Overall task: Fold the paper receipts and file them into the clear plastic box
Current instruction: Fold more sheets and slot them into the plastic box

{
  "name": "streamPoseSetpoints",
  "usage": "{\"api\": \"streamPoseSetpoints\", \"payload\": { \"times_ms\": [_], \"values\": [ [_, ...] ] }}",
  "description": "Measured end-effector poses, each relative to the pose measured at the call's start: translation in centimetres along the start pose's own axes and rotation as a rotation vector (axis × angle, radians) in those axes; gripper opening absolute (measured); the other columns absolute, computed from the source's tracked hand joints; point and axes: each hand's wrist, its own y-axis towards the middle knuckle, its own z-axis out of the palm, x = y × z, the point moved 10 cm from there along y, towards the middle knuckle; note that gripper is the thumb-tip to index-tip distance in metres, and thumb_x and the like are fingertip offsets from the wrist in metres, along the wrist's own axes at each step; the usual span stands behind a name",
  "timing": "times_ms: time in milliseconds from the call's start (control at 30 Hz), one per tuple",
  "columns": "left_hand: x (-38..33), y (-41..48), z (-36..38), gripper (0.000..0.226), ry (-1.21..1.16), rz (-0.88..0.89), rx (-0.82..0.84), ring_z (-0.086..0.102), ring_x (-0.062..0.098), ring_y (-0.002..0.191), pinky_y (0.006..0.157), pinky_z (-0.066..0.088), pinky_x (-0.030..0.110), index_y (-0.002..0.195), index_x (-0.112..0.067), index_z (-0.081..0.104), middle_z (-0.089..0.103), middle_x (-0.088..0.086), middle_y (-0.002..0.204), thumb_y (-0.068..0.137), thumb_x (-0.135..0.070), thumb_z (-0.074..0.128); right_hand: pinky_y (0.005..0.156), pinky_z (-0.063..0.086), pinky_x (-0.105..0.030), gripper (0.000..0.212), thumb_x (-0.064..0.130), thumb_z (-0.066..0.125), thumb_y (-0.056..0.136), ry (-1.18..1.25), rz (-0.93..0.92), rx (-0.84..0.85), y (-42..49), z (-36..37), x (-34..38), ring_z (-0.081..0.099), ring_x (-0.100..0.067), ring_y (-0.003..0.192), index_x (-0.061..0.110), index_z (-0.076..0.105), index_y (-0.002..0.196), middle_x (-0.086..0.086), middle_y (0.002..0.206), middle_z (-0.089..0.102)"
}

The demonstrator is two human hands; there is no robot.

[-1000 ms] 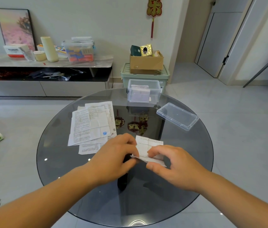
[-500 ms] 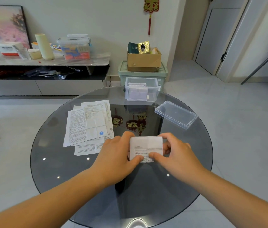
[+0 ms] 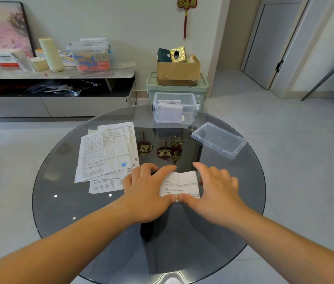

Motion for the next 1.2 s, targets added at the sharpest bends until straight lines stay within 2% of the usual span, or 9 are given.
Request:
{"api": "streamPoseSetpoints", "payload": {
  "times_ms": [100,267,533,700,800,933,1033,1100,1200],
  "values": [
    [-0.2,0.0,0.0,0.062,0.034,0.005,0.059,0.011,0.021,0.143,0.119,0.008,0.047,0.148,-0.055,0.025,0.02,-0.008,0.152,0.094,-0.057,0.054,0.099,0.025,-0.038,0.091,0.079,0.054,0.078,-0.011,0.008,0.025,0.2,0.1,-0.1,0.033,-0.022,0.126,0.04,0.017,0.151,0.006,0.133,0.044],
    [-0.1,0.5,0.3,0.067,0.065,-0.021,0.127,0.008,0.024,0.145,0.119,0.009,0.05,0.15,-0.054,0.021,0.017,-0.007,0.155,0.093,-0.057,0.056,0.091,0.022,-0.036,0.089,0.079,0.056,0.078,-0.036,-0.001,0.049,0.5,0.0,-0.1,0.033,-0.021,0.123,0.043,0.018,0.151,0.006,0.128,0.043],
    [0.2,0.7,0.2,0.068,0.072,-0.014,0.183,0.01,0.026,0.146,0.118,0.011,0.052,0.149,-0.055,0.023,0.016,-0.006,0.156,0.092,-0.055,0.059,0.096,0.027,-0.039,0.087,0.078,0.061,0.074,-0.072,0.029,0.11,0.9,-0.8,-2.4,0.034,-0.02,0.122,0.048,0.025,0.146,0.009,0.121,0.043],
    [0.4,0.8,0.2,0.067,0.091,-0.009,0.187,0.01,0.025,0.145,0.118,0.011,0.051,0.149,-0.054,0.024,0.016,-0.006,0.155,0.092,-0.058,0.058,0.104,0.027,-0.041,0.086,0.07,0.069,0.075,-0.045,0.054,0.171,1.3,-0.7,-3.2,0.036,-0.022,0.129,0.047,0.027,0.147,0.007,0.132,0.046],
    [0.4,0.7,0.0,0.067,0.099,0.003,0.177,0.012,0.024,0.145,0.119,0.011,0.05,0.149,-0.053,0.026,0.018,-0.007,0.154,0.091,-0.06,0.057,0.103,0.029,-0.04,0.085,0.061,0.075,0.075,0.02,0.054,0.189,1.4,-0.9,-3.3,0.038,-0.02,0.127,0.047,0.029,0.145,0.009,0.126,0.048],
    [0.2,0.6,-0.1,0.068,0.104,0.026,0.143,0.017,0.021,0.139,0.117,0.014,0.047,0.148,-0.05,0.03,0.025,-0.008,0.145,0.088,-0.064,0.057,0.104,0.038,-0.036,0.076,0.048,0.081,0.076,0.191,-0.072,0.08,0.7,-1.4,-1.9,0.037,-0.012,0.125,0.045,0.04,0.139,0.016,0.125,0.043],
    [-0.1,0.2,-0.6,0.067,0.091,0.044,0.111,0.024,0.018,0.13,0.112,0.021,0.042,0.145,-0.048,0.035,0.03,-0.009,0.134,0.084,-0.068,0.058,0.102,0.042,-0.027,0.05,0.04,0.071,0.088,0.186,-0.272,0.042,-0.8,-1.3,1.1,0.037,-0.005,0.122,0.039,0.05,0.133,0.021,0.128,0.044],
    [-0.4,0.0,-1.0,0.066,0.106,0.062,0.097,0.028,0.017,0.126,0.109,0.025,0.04,0.142,-0.047,0.038,0.033,-0.008,0.131,0.083,-0.069,0.059,0.099,0.043,-0.025,0.037,0.042,0.064,0.093,0.148,-0.349,0.063,-1.6,-0.6,2.3,0.039,-0.001,0.118,0.037,0.057,0.129,0.022,0.127,0.049],
    [-1.3,-0.7,-1.2,0.072,0.123,0.129,0.089,0.033,0.015,0.122,0.107,0.032,0.037,0.141,-0.041,0.036,0.037,-0.008,0.131,0.081,-0.07,0.061,0.098,0.043,-0.026,0.033,0.048,0.057,0.094,0.075,-0.401,0.091,-2.1,0.2,2.7,0.04,0.0,0.115,0.037,0.063,0.124,0.024,0.129,0.052]
  ]
}}
